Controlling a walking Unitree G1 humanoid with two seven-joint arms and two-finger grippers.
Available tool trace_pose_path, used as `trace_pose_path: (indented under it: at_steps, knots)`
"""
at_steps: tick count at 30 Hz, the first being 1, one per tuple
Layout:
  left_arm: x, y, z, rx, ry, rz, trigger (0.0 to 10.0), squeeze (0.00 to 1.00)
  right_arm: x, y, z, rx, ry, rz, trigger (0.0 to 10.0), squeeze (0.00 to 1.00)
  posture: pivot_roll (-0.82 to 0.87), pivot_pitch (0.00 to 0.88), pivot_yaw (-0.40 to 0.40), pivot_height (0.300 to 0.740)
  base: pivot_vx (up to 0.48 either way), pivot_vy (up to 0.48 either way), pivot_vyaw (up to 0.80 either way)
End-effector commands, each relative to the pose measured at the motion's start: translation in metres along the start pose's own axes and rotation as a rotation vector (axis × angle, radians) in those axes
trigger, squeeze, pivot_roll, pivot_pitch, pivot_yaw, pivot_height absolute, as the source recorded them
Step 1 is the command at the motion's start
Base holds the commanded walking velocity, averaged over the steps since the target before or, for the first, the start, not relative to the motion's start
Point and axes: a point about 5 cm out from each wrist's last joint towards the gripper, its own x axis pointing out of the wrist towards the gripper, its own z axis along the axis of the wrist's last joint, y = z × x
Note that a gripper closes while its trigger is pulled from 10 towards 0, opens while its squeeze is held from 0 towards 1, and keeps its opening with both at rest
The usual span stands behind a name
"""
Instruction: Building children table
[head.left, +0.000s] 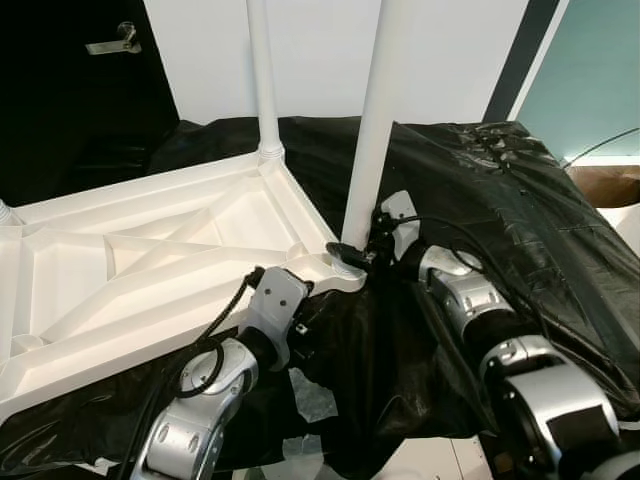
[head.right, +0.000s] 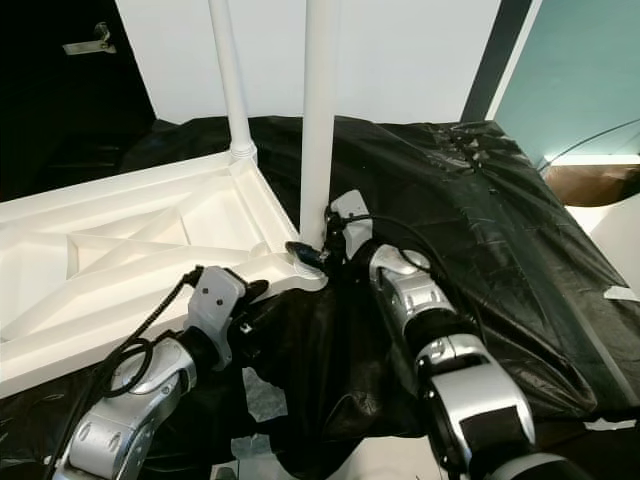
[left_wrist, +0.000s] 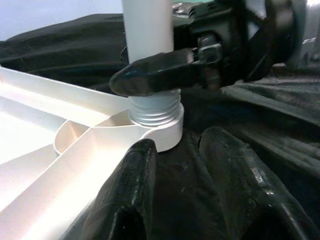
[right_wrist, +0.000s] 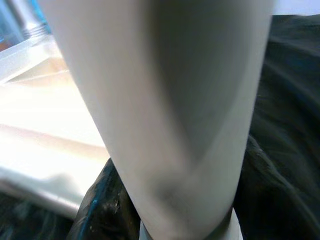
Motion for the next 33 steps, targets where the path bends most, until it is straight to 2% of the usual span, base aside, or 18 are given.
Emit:
trace_pose_path:
  at_steps: [1, 7, 9, 10, 11, 12, 13, 14, 17, 23, 24, 25, 26, 33]
  knots:
    - [-0.001, -0.002, 0.0, 0.002, 0.008, 0.004, 10.0, 0.0, -0.002, 0.004, -0.017, 0.029, 0.076, -0.027, 10.0, 0.0, 0.14, 0.015, -0.046, 0.74, 0.0, 0.0, 0.0]
    - [-0.002, -0.002, -0.001, 0.0, 0.008, 0.005, 10.0, 0.0, 0.0, 0.01, -0.021, 0.087, 0.07, -0.147, 10.0, 0.0, 0.14, 0.012, -0.053, 0.74, 0.0, 0.0, 0.0]
    - [-0.002, -0.003, -0.001, 0.001, 0.009, 0.005, 10.0, 0.0, 0.004, 0.015, -0.021, 0.146, 0.049, -0.281, 10.0, 0.0, 0.14, 0.008, -0.053, 0.74, 0.0, 0.0, 0.0]
    - [-0.002, -0.003, -0.001, 0.001, 0.009, 0.005, 10.0, 0.0, 0.004, 0.015, -0.021, 0.146, 0.049, -0.281, 10.0, 0.0, 0.14, 0.008, -0.053, 0.74, 0.0, 0.0, 0.0]
    - [-0.002, -0.003, -0.001, 0.002, 0.009, 0.004, 10.0, 0.0, 0.005, 0.017, -0.02, 0.164, 0.045, -0.319, 10.0, 0.0, 0.14, 0.008, -0.053, 0.74, 0.0, 0.0, 0.0]
    - [-0.002, -0.003, -0.001, 0.003, 0.008, 0.002, 10.0, 0.0, 0.007, 0.017, -0.017, 0.167, 0.029, -0.408, 10.0, 0.0, 0.15, 0.006, -0.055, 0.74, 0.0, 0.0, 0.0]
    - [-0.002, -0.003, -0.001, 0.003, 0.008, 0.002, 10.0, 0.0, 0.007, 0.017, -0.017, 0.167, 0.029, -0.408, 10.0, 0.0, 0.15, 0.006, -0.055, 0.74, 0.0, 0.0, 0.0]
    - [-0.001, -0.003, 0.0, 0.005, 0.005, 0.0, 10.0, 0.0, 0.009, 0.02, -0.014, 0.189, 0.029, -0.502, 10.0, 0.0, 0.14, 0.006, -0.059, 0.74, 0.0, 0.0, 0.0]
    - [0.0, -0.004, 0.0, 0.005, 0.006, -0.002, 10.0, 0.0, 0.009, 0.024, -0.01, 0.226, 0.006, -0.556, 10.0, 0.0, 0.14, 0.007, -0.058, 0.74, 0.0, 0.0, 0.0]
    - [0.001, -0.006, 0.0, -0.002, 0.008, -0.008, 10.0, 0.0, 0.008, 0.028, -0.003, 0.236, -0.021, -0.545, 10.0, 0.0, 0.14, 0.011, -0.057, 0.74, 0.0, 0.0, 0.0]
    - [0.001, -0.006, 0.0, -0.003, 0.008, -0.005, 10.0, 0.0, 0.006, 0.027, -0.002, 0.237, -0.039, -0.54, 10.0, 0.61, 0.14, 0.018, -0.058, 0.74, 0.0, 0.0, 0.0]
    - [0.001, -0.006, 0.0, -0.003, 0.008, -0.005, 10.0, 0.0, 0.006, 0.027, -0.002, 0.237, -0.039, -0.54, 10.0, 0.61, 0.14, 0.018, -0.058, 0.74, 0.0, 0.0, 0.0]
    - [0.0, -0.006, 0.0, -0.005, 0.009, -0.002, 10.0, 0.0, 0.002, 0.024, 0.001, 0.236, -0.07, -0.52, 10.0, 1.0, 0.14, 0.019, -0.059, 0.74, 0.0, 0.0, 0.0]
    - [0.0, -0.006, 0.0, -0.009, 0.011, 0.004, 10.0, 0.0, -0.011, 0.016, 0.004, 0.232, -0.118, -0.484, 10.0, 1.0, 0.13, 0.031, -0.064, 0.74, 0.0, 0.0, 0.0]
